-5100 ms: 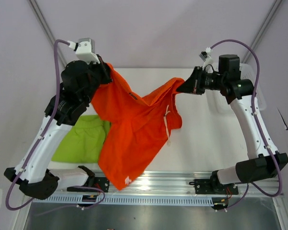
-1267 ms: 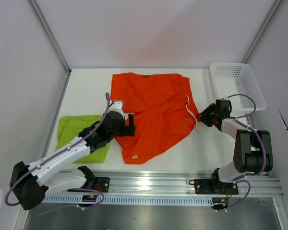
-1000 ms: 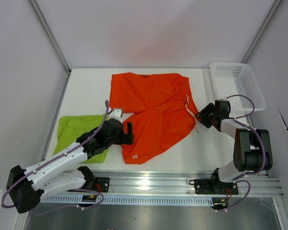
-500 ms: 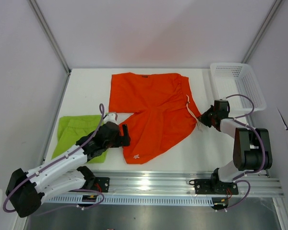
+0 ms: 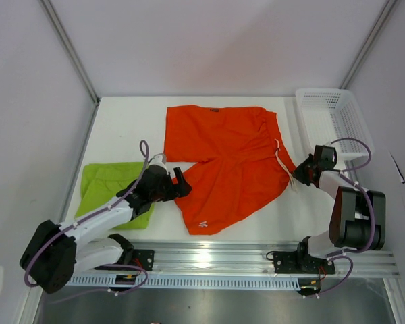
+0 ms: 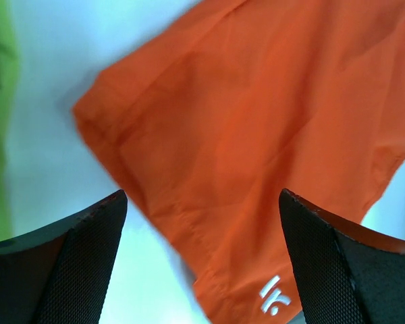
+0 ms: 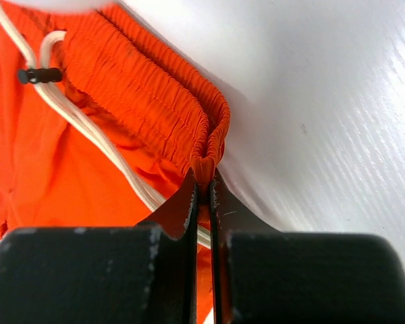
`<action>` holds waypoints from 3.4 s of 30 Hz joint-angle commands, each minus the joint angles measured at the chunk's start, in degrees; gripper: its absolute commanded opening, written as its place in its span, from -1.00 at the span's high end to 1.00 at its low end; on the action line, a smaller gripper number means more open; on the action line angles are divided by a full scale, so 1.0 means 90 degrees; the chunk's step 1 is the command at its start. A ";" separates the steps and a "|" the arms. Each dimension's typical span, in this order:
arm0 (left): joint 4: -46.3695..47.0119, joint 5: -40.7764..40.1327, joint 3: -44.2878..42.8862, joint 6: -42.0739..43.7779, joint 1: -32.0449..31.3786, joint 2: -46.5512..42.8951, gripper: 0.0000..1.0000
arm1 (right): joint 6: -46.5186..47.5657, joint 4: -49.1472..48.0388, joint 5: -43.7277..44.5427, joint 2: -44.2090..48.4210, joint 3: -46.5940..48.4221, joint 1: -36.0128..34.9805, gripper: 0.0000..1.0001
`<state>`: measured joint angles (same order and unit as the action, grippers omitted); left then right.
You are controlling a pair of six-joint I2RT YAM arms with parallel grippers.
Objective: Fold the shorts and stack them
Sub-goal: Flatten the shorts out
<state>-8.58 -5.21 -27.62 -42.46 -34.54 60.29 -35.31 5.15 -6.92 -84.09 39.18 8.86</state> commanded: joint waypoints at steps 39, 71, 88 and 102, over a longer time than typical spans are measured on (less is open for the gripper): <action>0.2613 -0.0388 0.1213 -0.1455 0.0655 0.0800 -0.06 | 0.0076 -0.0474 -0.0179 0.0106 -0.0525 0.0285 1.00; 0.2956 -0.1471 0.0217 -0.0742 0.1162 0.1826 1.00 | 0.0017 -0.0504 -0.0257 0.0018 -0.0583 0.0324 1.00; 0.1061 -0.1835 -0.0058 -0.0185 0.1211 0.0139 -0.63 | -0.0041 -0.0504 -0.0247 -0.0002 -0.0603 0.0392 1.00; -0.0939 -0.1588 -0.0134 0.0830 -0.2603 -0.0782 -0.55 | -0.0071 -0.0728 -0.0198 -0.0070 -0.0584 0.0412 1.00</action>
<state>-10.37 -17.15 -26.09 -39.90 -52.84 52.64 -36.03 -0.05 -10.20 -84.20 34.50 12.14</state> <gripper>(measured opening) 0.781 0.033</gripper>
